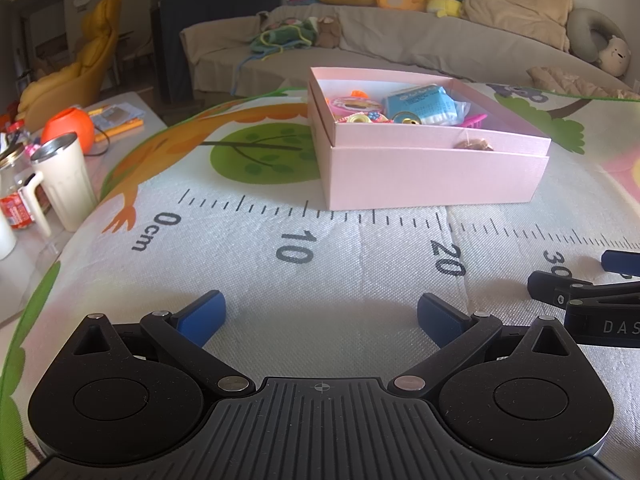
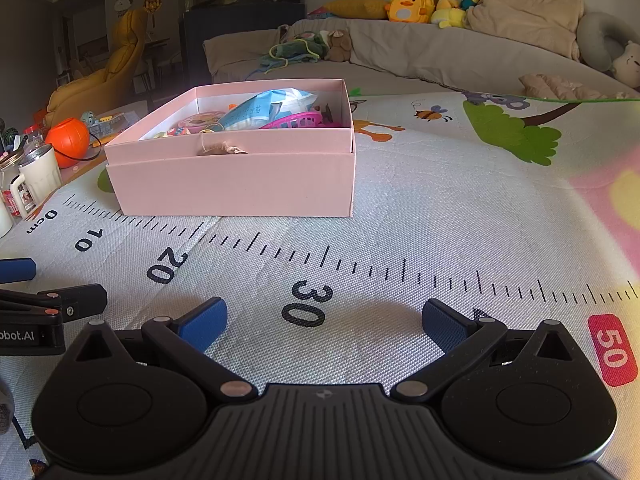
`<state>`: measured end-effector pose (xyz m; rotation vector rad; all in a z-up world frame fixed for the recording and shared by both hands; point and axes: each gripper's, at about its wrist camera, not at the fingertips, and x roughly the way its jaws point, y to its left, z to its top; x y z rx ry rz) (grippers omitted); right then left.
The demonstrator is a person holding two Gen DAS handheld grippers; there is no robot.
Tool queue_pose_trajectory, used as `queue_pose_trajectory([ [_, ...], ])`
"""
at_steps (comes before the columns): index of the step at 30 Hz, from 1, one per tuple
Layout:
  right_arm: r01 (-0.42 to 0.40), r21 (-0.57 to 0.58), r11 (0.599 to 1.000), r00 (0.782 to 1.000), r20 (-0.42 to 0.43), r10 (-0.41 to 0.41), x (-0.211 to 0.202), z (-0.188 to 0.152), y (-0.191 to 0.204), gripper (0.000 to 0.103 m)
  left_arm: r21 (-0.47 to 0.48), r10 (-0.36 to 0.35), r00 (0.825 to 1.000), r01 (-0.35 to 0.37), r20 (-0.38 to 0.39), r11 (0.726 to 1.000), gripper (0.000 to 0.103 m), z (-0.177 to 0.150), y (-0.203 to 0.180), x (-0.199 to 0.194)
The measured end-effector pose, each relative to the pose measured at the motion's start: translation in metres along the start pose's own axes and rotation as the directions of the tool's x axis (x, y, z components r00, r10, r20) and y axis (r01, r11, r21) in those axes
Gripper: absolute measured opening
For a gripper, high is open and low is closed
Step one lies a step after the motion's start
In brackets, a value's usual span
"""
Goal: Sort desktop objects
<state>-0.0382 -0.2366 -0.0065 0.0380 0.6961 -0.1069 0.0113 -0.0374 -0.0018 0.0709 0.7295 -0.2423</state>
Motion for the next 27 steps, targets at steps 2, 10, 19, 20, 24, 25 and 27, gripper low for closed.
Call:
queue_pose_trajectory([
  [2,0.000,0.000,1.000,1.000,0.000,0.000,0.0001,0.0000,0.0000,0.103,0.000,0.000,1.000,0.000,0.000,1.000,0.103,0.0000,0.0001,0.0001],
  [10,0.000,0.000,1.000,1.000,0.000,0.000,0.0000,0.0000,0.0001,0.103,-0.002,-0.002,1.000,0.002,0.001,1.000,0.103,0.0004,-0.0001,0.0003],
  [19,0.000,0.000,1.000,1.000,0.000,0.000,0.0008,0.0003,0.0001,0.103,-0.005,-0.005,1.000,0.005,0.003,1.000,0.103,-0.0003,0.0009,-0.0005],
  [20,0.000,0.000,1.000,1.000,0.000,0.000,0.0010,0.0003,0.0001,0.103,0.002,0.000,1.000,0.000,0.000,1.000,0.103,-0.0005,0.0004,-0.0003],
  [24,0.000,0.000,1.000,1.000,0.000,0.000,0.0008,0.0003,0.0001,0.103,0.003,0.001,1.000,-0.001,0.001,1.000,0.103,-0.0010,0.0011,-0.0004],
  [25,0.000,0.000,1.000,1.000,0.000,0.000,0.0008,0.0003,0.0001,0.103,0.003,0.001,1.000,-0.001,0.000,1.000,0.103,-0.0010,0.0013,-0.0003],
  [27,0.000,0.000,1.000,1.000,0.000,0.000,0.0006,0.0003,-0.0002,0.103,0.004,0.002,1.000,-0.002,0.001,1.000,0.103,-0.0011,0.0013,-0.0004],
])
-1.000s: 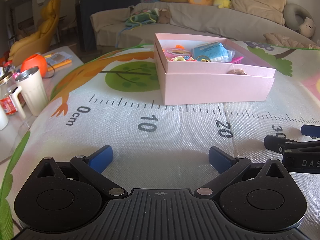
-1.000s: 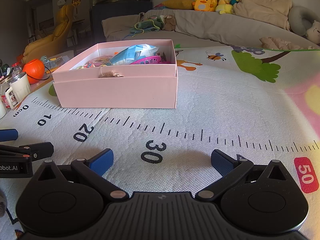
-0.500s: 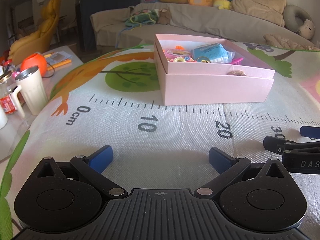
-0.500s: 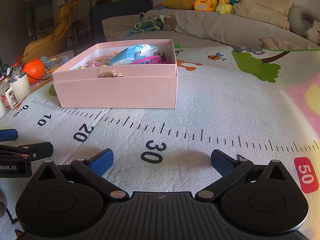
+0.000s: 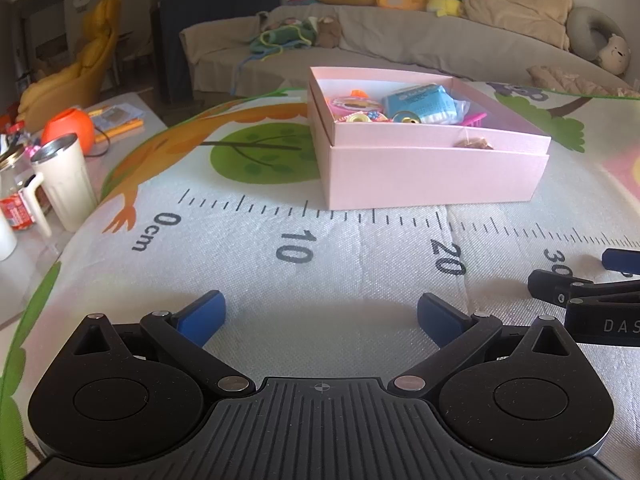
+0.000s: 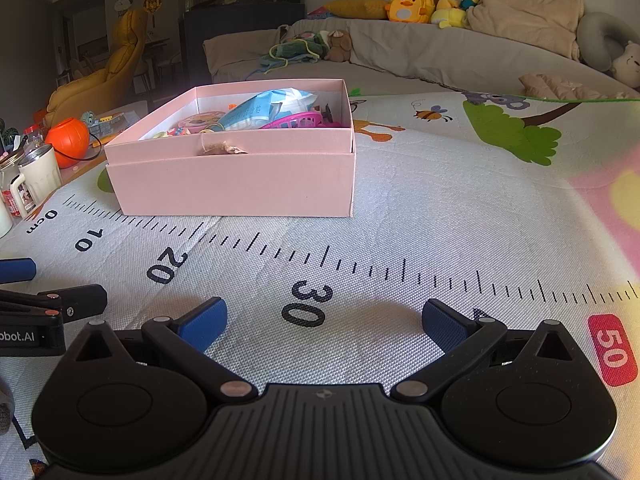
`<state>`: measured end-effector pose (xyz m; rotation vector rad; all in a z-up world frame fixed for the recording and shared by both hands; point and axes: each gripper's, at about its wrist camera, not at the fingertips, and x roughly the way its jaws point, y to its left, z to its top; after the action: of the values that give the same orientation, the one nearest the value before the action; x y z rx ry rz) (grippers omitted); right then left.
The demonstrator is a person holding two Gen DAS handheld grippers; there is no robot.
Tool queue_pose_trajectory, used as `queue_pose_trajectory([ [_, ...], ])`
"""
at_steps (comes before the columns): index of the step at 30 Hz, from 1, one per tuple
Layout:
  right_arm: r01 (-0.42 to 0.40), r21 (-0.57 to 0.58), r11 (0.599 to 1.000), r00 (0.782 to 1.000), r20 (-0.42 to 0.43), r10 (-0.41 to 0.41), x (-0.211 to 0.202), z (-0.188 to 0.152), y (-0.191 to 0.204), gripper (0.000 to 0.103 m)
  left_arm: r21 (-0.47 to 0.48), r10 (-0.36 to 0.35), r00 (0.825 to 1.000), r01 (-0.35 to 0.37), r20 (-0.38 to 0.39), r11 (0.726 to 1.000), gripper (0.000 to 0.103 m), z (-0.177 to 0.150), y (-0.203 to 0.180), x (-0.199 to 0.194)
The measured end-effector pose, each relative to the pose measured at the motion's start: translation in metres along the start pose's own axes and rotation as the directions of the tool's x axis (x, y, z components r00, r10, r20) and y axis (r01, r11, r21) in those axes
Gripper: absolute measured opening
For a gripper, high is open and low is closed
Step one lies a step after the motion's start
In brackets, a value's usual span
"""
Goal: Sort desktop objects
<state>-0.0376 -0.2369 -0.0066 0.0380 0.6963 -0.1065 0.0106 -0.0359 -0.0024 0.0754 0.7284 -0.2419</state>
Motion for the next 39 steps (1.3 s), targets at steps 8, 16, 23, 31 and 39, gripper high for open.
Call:
queue_pose_trajectory([
  [8,0.000,0.000,1.000,1.000,0.001,0.000,-0.0003,-0.0001,0.0002,0.103,0.006,0.007,1.000,-0.007,0.000,1.000,0.103,-0.0005,-0.0010,-0.0002],
  [16,0.000,0.000,1.000,1.000,0.000,0.000,0.0004,0.0001,0.0001,0.103,-0.001,0.000,1.000,0.000,0.000,1.000,0.103,0.0010,-0.0008,0.0011],
  [23,0.000,0.000,1.000,1.000,0.001,0.000,0.0003,0.0001,0.0003,0.103,-0.001,0.001,1.000,-0.001,0.001,1.000,0.103,0.0009,-0.0005,0.0008],
  [31,0.000,0.001,1.000,1.000,0.001,0.000,0.0004,0.0000,0.0004,0.103,-0.001,0.000,1.000,0.000,0.003,1.000,0.103,0.0017,0.0007,0.0028],
  [39,0.000,0.001,1.000,1.000,0.001,0.000,0.0007,0.0001,0.0005,0.103,0.000,0.001,1.000,-0.001,0.003,1.000,0.103,0.0008,0.0002,0.0024],
])
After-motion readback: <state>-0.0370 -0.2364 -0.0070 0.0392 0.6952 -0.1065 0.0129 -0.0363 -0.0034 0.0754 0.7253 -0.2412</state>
